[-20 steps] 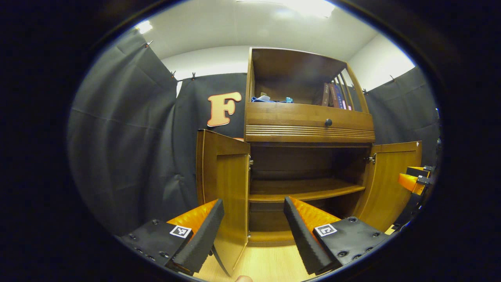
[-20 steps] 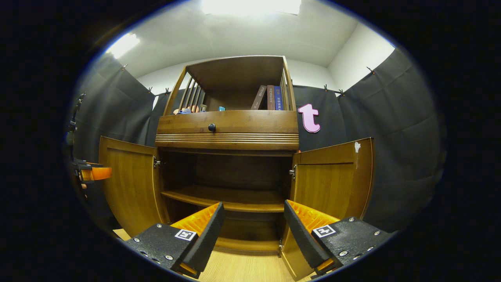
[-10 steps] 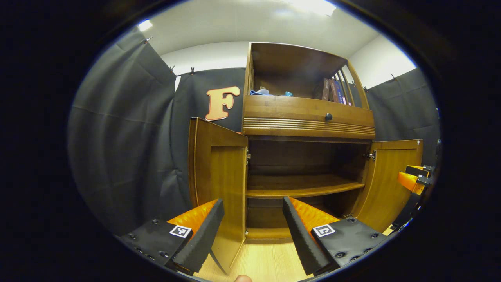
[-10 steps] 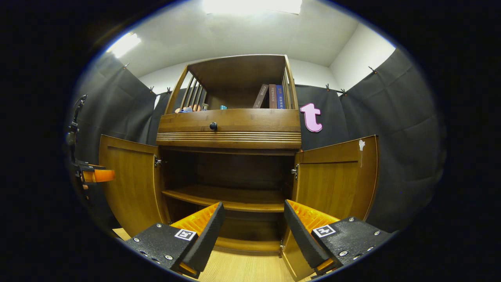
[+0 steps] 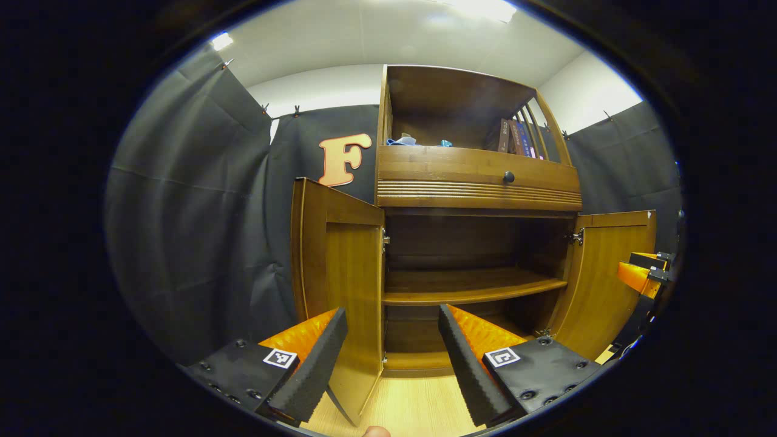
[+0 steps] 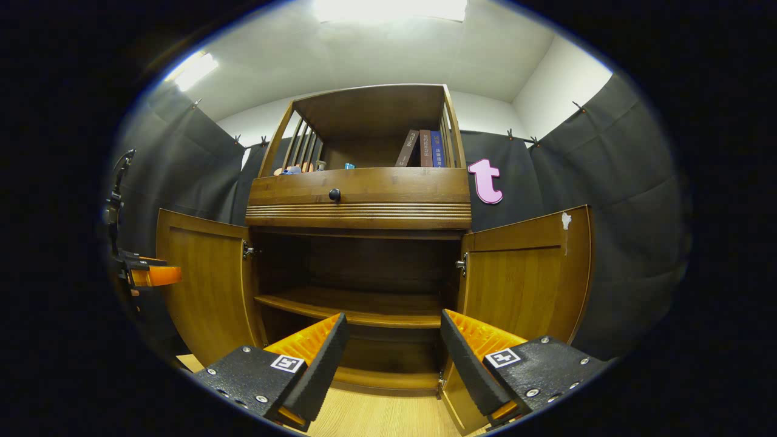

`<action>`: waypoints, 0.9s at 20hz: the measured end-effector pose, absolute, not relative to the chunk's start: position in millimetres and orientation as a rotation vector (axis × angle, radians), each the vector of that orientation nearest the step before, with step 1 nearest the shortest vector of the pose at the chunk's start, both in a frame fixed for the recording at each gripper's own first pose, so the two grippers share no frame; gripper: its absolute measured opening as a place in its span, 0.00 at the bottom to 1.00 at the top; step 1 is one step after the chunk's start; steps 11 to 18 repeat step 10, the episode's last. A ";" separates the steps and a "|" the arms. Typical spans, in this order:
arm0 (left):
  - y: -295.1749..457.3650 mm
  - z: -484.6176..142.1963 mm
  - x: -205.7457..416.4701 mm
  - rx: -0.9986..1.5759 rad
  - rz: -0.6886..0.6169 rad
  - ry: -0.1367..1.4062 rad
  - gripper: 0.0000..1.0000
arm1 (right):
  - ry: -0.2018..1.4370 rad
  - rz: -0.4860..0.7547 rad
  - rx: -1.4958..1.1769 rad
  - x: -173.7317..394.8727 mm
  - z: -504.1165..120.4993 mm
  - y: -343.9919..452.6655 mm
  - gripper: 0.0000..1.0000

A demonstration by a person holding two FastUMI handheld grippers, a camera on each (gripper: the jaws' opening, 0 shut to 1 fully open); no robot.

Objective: Open the right door of the double-door shoe cabinet with the right hand, and open the left door with the left hand.

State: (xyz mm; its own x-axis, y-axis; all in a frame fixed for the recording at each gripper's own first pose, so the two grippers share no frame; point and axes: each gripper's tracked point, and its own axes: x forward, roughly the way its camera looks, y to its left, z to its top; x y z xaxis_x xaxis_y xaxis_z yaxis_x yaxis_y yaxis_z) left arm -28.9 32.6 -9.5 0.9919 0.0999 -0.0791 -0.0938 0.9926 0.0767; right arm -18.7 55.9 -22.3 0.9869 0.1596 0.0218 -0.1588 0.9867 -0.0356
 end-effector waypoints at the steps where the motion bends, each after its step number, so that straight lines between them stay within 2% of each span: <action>1: 34.1 -9.1 -29.2 0.071 0.101 0.082 0.99 | -0.024 0.161 -0.035 -20.0 -22.4 55.8 0.93; 18: 33.5 -6.1 -32.8 0.084 0.103 0.069 0.99 | -0.033 0.169 -0.029 -21.7 -20.7 59.9 0.93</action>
